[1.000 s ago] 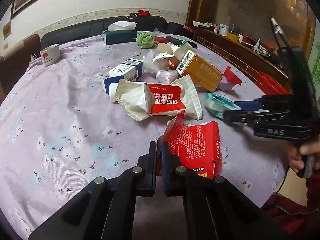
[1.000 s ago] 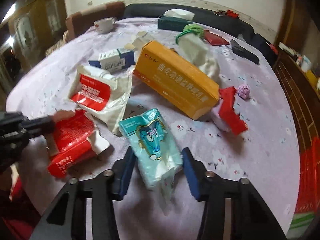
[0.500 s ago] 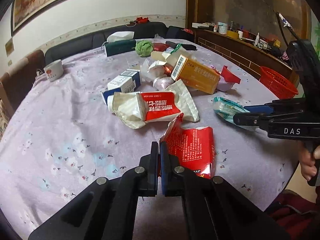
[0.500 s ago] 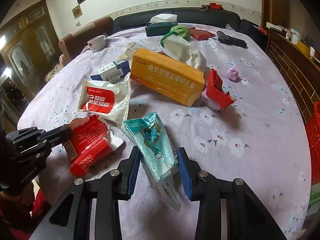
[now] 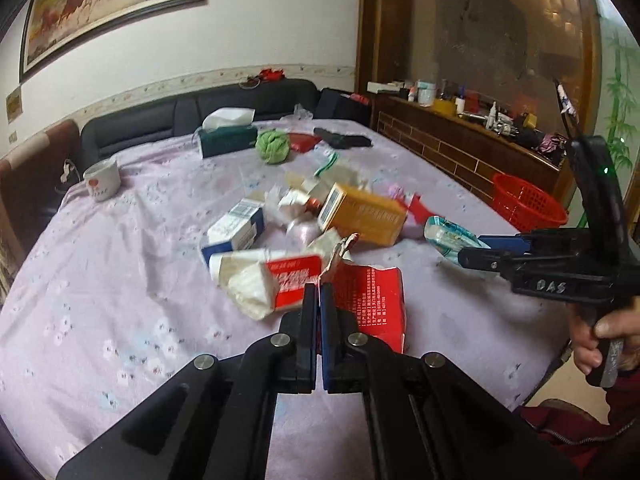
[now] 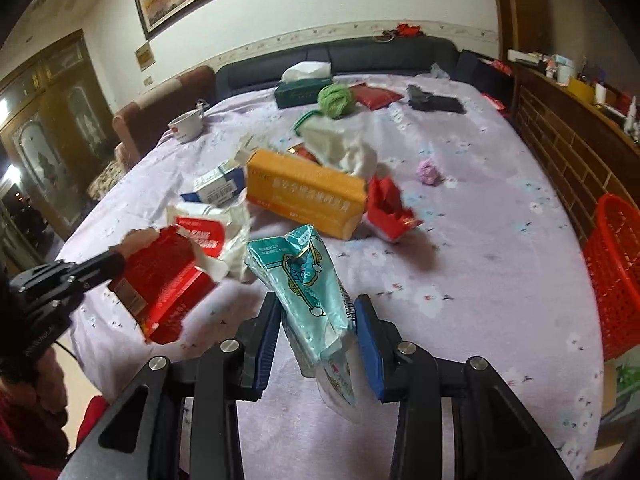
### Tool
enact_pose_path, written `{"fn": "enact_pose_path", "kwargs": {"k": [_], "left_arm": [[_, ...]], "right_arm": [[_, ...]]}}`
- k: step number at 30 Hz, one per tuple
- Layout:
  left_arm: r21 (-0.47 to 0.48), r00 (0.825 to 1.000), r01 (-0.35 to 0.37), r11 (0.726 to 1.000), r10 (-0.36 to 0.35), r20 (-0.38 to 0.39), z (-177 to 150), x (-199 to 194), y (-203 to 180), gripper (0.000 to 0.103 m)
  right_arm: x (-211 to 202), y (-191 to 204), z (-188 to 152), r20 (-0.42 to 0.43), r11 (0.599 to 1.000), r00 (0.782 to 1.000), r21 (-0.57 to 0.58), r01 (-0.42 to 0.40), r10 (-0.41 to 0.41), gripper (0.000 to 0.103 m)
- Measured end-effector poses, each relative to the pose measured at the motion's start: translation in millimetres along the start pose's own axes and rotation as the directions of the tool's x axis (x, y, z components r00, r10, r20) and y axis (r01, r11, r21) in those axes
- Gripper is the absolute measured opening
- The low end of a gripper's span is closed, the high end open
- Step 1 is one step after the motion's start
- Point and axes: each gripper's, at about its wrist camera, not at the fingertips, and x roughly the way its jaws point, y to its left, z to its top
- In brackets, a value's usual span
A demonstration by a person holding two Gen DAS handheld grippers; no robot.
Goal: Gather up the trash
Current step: 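Carry both items to the red wastebasket and open both tools over it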
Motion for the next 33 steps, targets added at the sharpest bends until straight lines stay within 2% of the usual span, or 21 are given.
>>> {"fn": "enact_pose_path", "kwargs": {"k": [3,7,12,20,24,28,33], "left_arm": [[0.019,1.000,0.011,1.000,-0.011,0.011,7,2,-8,0.001],[0.043,1.000,0.024,0.999,-0.025,0.011,12,6,-21,0.001],[0.059,0.999,0.040,0.997,-0.040,0.004,15,12,-32,0.001],[0.065,0.998,0.062,0.996,-0.062,-0.004,24,21,-42,0.001],[0.063,0.995,0.102,0.993,-0.102,-0.001,37,28,-52,0.001],[0.092,0.989,0.144,0.985,-0.146,0.014,60,36,-78,0.001],[0.138,0.970,0.236,0.962,-0.242,0.027,96,55,-130,0.001]], "right_arm": [[-5,3,1,0.031,0.994,0.995,-0.042,0.098,-0.097,0.041],[-10,2,3,0.079,0.974,0.975,-0.078,0.213,-0.207,0.041],[-15,-6,2,0.106,0.957,0.958,-0.091,0.276,-0.266,0.041],[-19,-19,0,0.104,0.957,0.956,-0.069,0.283,-0.276,0.041],[-22,-31,0,0.100,0.966,0.963,-0.035,0.256,-0.252,0.041],[-36,-60,4,0.103,0.977,0.972,0.053,0.207,-0.211,0.041],[-72,-121,8,0.141,0.956,0.959,0.197,0.218,-0.247,0.041]]}}
